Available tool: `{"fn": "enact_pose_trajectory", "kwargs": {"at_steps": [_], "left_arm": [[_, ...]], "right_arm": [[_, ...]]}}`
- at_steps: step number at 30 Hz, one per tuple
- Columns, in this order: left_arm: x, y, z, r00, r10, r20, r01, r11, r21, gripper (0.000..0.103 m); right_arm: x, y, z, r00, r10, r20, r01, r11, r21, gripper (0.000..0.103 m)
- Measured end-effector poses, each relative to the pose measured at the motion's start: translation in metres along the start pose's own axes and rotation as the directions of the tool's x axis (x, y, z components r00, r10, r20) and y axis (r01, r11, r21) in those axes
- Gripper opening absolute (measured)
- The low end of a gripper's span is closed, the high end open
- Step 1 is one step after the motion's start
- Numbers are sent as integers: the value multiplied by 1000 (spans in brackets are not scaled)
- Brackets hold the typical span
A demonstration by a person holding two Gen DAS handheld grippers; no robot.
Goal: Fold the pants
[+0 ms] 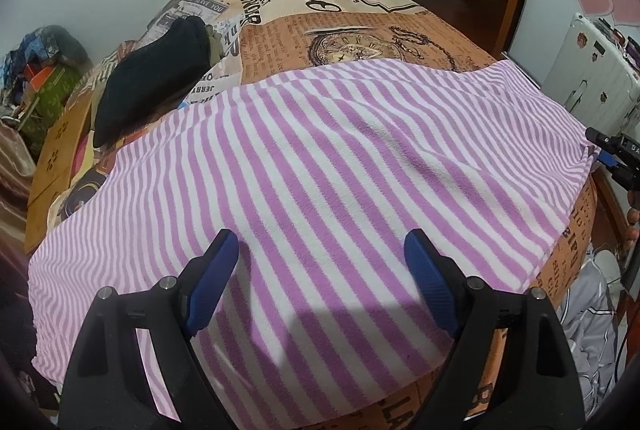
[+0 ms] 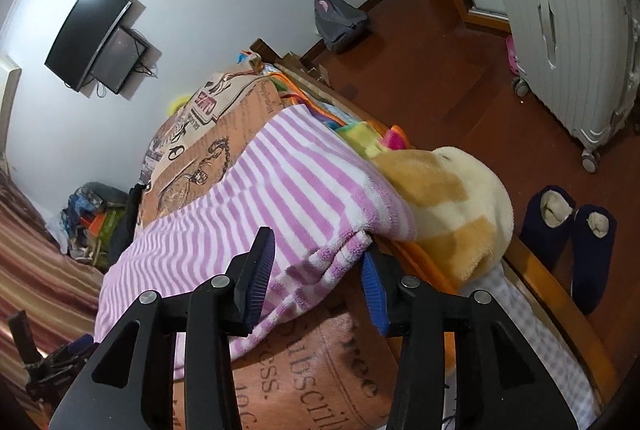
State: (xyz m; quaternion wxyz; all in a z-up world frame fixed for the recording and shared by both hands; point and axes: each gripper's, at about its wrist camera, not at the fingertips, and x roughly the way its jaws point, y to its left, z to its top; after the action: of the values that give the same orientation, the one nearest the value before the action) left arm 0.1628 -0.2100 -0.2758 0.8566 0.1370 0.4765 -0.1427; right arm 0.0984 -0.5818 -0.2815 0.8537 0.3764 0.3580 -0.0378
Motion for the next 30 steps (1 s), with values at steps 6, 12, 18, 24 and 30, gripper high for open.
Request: {"fn": "enact_pose_trajectory", "kwargs": {"at_steps": [6, 12, 18, 24, 30], "left_arm": [[-7, -8, 3, 1000, -14, 9, 14, 1000, 20, 85], [-7, -29, 13, 999, -28, 26, 26, 996, 88, 85], [1, -32, 10, 999, -44, 12, 43, 997, 66, 85], [-4, -25, 7, 999, -34, 17, 33, 998, 54, 85], [-14, -14, 7, 998, -37, 41, 36, 999, 27, 85]], "right_arm": [[17, -4, -3, 999, -35, -40, 35, 999, 9, 40], [7, -6, -6, 999, -32, -14, 32, 999, -38, 14], [2, -8, -6, 1000, -29, -6, 29, 999, -44, 9], [-3, 12, 3, 999, -35, 39, 39, 992, -119, 7], [-18, 49, 15, 995, -7, 98, 28, 975, -221, 7]]}}
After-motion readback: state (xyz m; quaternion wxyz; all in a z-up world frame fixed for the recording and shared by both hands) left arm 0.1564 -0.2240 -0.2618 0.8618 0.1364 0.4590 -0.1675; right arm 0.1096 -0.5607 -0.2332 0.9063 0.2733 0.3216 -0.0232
